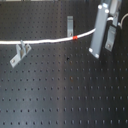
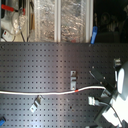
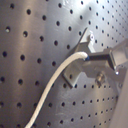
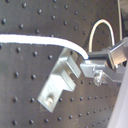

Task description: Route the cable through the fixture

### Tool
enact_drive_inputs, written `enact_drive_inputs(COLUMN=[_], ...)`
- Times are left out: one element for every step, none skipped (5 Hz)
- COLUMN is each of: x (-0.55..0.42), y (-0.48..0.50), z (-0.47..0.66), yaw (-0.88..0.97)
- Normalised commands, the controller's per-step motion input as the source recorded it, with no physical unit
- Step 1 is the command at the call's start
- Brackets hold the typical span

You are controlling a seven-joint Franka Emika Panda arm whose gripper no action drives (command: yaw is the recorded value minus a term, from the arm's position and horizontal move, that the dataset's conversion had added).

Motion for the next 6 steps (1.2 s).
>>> enact_drive_inputs(x=[0.183, 0.0, -0.069, -0.233, -0.331, -0.02], y=[0.047, 0.0, -0.051, -0.112, -0.058, 0.051], z=[0.0, 0.0, 0.0, 0.06, 0.02, -0.04], yaw=[0.56, 0.66, 0.87, 0.67, 0.53, 0.71])
